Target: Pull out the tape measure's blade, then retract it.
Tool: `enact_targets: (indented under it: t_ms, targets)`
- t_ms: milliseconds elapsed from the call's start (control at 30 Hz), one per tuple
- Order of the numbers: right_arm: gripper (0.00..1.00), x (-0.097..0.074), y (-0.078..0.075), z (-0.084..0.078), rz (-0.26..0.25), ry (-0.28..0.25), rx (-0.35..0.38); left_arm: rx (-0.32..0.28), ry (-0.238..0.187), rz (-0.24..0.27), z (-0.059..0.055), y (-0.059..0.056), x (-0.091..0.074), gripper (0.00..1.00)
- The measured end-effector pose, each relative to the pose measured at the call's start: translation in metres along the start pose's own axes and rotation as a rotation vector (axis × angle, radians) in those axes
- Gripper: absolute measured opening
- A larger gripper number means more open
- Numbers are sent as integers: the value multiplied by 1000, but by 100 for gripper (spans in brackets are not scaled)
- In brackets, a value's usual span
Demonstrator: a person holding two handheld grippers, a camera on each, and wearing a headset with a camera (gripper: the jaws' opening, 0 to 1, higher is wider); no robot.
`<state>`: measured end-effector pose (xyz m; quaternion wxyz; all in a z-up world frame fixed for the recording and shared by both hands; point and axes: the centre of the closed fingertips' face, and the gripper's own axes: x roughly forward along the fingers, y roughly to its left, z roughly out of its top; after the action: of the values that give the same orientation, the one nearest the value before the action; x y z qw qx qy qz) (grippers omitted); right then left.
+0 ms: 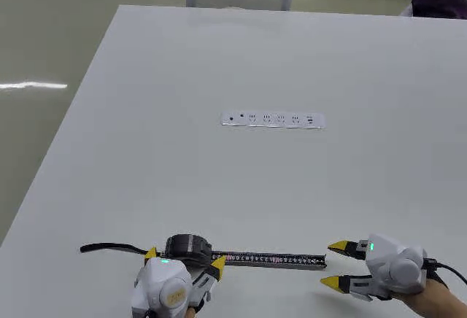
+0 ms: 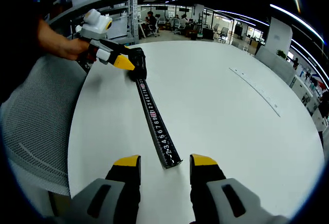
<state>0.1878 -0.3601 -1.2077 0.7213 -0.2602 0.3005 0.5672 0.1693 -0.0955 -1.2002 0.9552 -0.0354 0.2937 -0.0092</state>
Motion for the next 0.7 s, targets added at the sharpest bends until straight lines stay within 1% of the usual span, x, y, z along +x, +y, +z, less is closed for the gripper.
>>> enact_targets:
  t_ms: [33, 167, 267, 300, 400, 567, 700]
  targets:
    - [36, 1, -1, -1, 10, 1, -11, 0, 0, 2, -1, 0, 1, 83]
    - [33, 5, -5, -5, 48, 2, -17, -9, 8, 7, -3, 1, 4, 82]
    - [31, 8, -8, -9, 68, 9, -36, 10, -5, 5, -1, 1, 4, 81]
    - [30, 9, -9, -9, 77, 3, -33, 9, -7, 5, -1, 1, 5, 81]
    - [27, 10, -10, -8, 94, -6, -42, -1, -7, 7, -1, 1, 7, 81]
    - [23, 14, -13, -14, 114, -8, -48, -9, 0, 14, -1, 0, 12, 80]
    - [21, 17, -11, -19, 136, -3, -59, -19, -1, 15, -1, 0, 14, 80]
